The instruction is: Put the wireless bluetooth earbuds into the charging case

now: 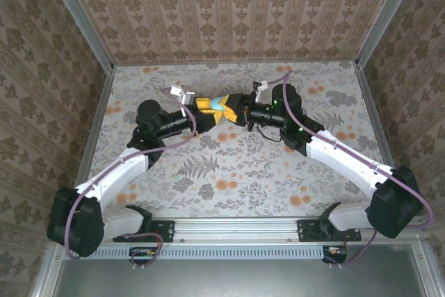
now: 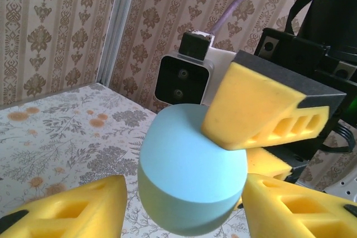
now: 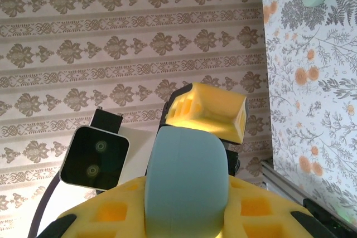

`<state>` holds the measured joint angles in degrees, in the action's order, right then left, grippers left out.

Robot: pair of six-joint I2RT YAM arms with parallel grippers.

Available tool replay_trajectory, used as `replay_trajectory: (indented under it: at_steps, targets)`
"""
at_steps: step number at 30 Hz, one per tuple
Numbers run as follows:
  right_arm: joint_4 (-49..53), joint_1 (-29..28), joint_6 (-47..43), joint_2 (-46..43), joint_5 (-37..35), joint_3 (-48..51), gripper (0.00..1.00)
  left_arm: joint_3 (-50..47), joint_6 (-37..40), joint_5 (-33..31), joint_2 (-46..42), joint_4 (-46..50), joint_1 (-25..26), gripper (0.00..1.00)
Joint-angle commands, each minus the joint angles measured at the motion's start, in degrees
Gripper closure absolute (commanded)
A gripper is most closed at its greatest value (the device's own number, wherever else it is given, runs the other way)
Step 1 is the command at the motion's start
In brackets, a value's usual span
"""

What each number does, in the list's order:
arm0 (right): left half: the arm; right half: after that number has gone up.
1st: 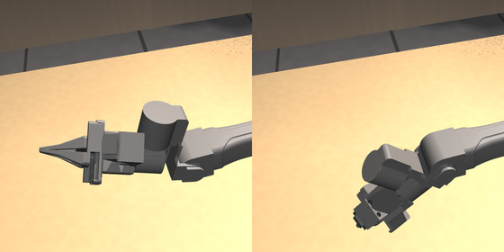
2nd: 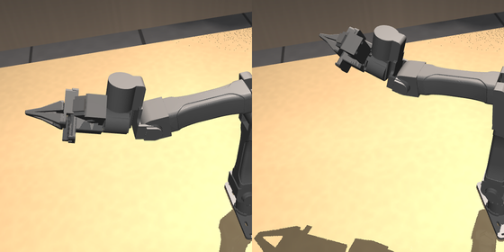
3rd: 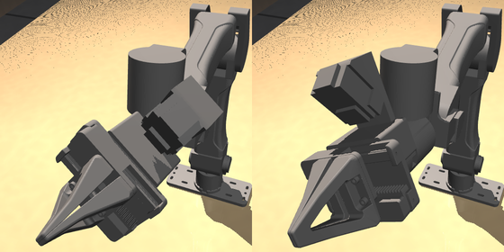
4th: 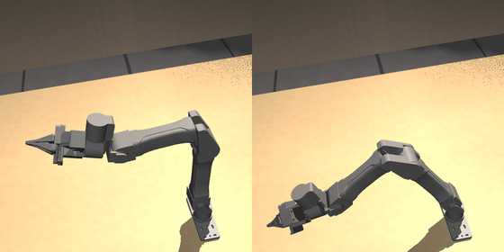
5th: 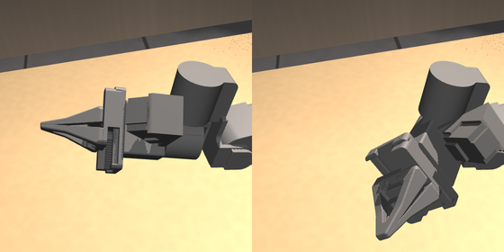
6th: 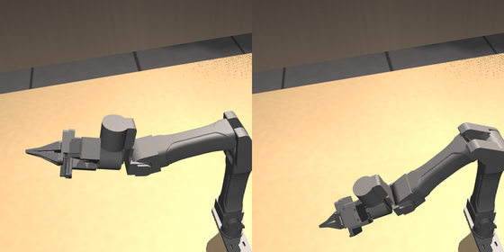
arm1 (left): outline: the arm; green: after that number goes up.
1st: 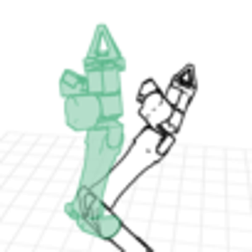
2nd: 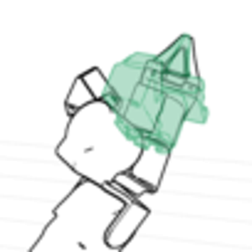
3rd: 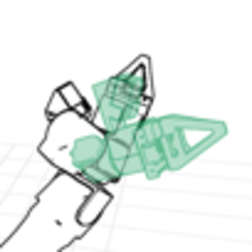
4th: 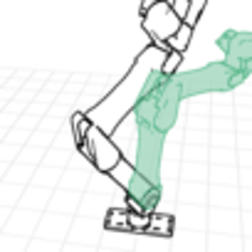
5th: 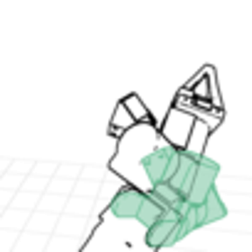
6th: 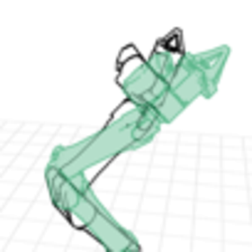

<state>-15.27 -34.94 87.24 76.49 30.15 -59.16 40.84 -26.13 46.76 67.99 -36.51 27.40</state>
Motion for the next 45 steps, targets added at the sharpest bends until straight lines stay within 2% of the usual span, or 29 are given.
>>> replay_trajectory:
  at_steps: [1,4,9,12,14,16,17,20,24,27,32,36,39,45]
  targets:
    - [-2.75,-0.48,1.92,-1.08,-0.80,0.26,0.77,2.16,1.06,1.75,0.21,-2.51,0.45,0.43]
    - [-2.84,-0.57,1.97,-1.17,-0.80,0.18,0.77,2.56,1.30,2.18,0.45,-2.35,0.42,0.45]
    - [-3.38,-0.66,2.74,-1.18,-0.74,0.44,0.76,3.50,2.08,2.86,0.68,-1.12,0.46,0.65]
    - [-3.46,-0.66,2.85,-1.34,-0.86,0.36,0.71,3.89,2.71,2.74,0.46,0.38,0.38,0.75]
    - [-3.48,-0.66,2.53,-1.43,-0.97,0.27,0.58,4.16,3.35,2.80,0.09,2.10,0.37,0.81]
    - [-2.50,-0.26,-0.18,-1.58,-0.34,-0.41,0.39,4.68,4.30,3.44,-0.65,4.90,-0.19,0.84]
    - [-1.81,0.28,-2.14,-1.81,0.32,-0.79,0.36,4.77,4.66,3.82,-1.19,6.37,-0.70,0.84]
    - [6.62,2.82,-16.42,-5.05,1.68,-3.29,0.31,5.76,5.90,7.04,-3.25,12.21,-3.69,0.85]
    - [32.09,2.68,-51.31,-9.88,-4.21,-12.78,0.30,7.55,9.25,13.56,-5.76,22.03,-6.79,0.88]
    - [40.89,2.33,-68.00,-9.72,-0.76,-16.75,0.29,8.13,12.28,16.79,-8.12,27.70,-8.31,0.89]
    - [45.31,0.16,-78.36,-7.19,6.88,-18.43,0.26,10.62,22.47,19.91,-11.53,40.85,-8.42,0.96]
    - [45.41,-5.13,-86.44,-5.88,6.35,-18.08,0.25,13.83,28.92,24.16,-10.95,50.52,-8.46,1.00]
    - [45.17,-7.73,-89.79,-4.78,3.81,-18.07,0.25,14.43,30.03,26.43,-10.59,51.87,-8.41,1.00]
    - [43.44,-8.20,-90.80,-2.82,1.96,-18.69,0.26,14.01,32.52,27.67,-11.35,52.61,-8.35,1.00]
